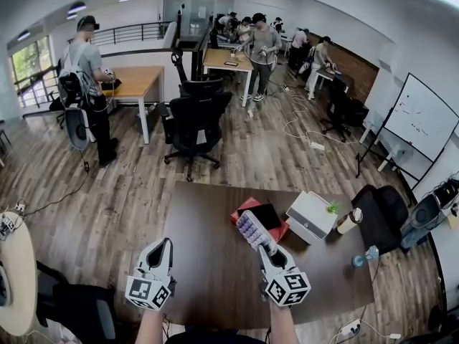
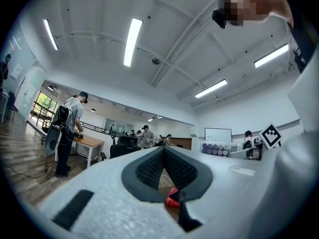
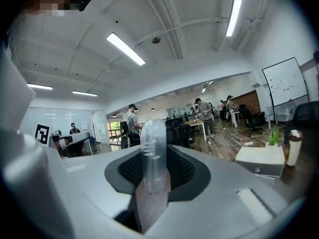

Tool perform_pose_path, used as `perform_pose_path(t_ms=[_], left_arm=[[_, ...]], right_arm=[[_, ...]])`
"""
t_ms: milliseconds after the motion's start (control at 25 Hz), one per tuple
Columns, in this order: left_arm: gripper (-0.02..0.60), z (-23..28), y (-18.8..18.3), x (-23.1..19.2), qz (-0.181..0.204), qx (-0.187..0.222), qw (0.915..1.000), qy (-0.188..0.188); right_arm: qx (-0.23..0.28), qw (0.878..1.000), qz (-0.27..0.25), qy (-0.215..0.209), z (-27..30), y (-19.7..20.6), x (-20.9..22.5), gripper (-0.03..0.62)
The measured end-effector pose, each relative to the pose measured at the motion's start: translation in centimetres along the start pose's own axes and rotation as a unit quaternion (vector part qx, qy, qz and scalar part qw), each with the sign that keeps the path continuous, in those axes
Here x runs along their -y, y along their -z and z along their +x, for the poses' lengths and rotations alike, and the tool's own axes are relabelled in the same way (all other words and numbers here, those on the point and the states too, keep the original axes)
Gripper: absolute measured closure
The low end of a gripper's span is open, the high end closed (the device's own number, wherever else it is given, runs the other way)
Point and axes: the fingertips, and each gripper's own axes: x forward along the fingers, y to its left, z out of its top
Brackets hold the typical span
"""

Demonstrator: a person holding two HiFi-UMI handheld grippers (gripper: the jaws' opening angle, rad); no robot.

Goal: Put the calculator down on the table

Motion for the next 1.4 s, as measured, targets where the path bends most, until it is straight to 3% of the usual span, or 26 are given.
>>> perform_pose_path(t_ms=[280,440,560,720,840,880,920,1080,1280,1400], left_arm=[[0.584,0.7,0.1,-0.5,-0.002,-0.001,1.0,-0.003],[0.584,1.0,0.4,-0.7,-0.004,-0.004,1.0,-0.003],[0.584,1.2,0.5,-1.0,-0.012,-0.004,0.9999,-0.004],[0.584,1.2,0.5,-1.1,-0.024,0.0,0.9997,-0.005],[0.584,1.3,0.5,-1.2,-0.016,-0.003,0.9998,-0.008],[0.584,1.3,0.6,-1.3,-0.014,-0.004,0.9999,-0.009],[0.584,1.3,0.6,-1.3,-0.012,-0.006,0.9999,-0.01],[0.584,1.4,0.8,-1.3,-0.001,-0.01,0.9999,-0.011],[0.584,1.5,1.1,-1.6,-0.015,-0.008,0.9997,-0.015],[0.584,1.6,1.1,-1.6,-0.011,-0.01,0.9998,-0.015]], right_arm=[[0.005,0.998,0.062,-0.012,0.9,0.5,0.6,0.477],[0.02,0.987,0.159,-0.029,1.5,0.9,0.9,0.477],[0.047,0.956,0.285,-0.059,1.8,1.6,0.9,0.477],[0.063,0.907,0.413,-0.047,1.7,3.2,1.7,0.478],[0.1,0.837,0.533,-0.07,2.1,4.0,2.0,0.479],[0.105,0.819,0.559,-0.069,2.2,4.5,2.2,0.479],[0.107,0.809,0.575,-0.068,2.2,5.0,2.4,0.479],[0.101,0.805,0.581,-0.066,2.6,5.7,2.3,0.478],[0.089,0.803,0.587,-0.049,3.2,7.5,2.7,0.479],[0.077,0.79,0.608,-0.031,3.6,9.6,2.6,0.478]])
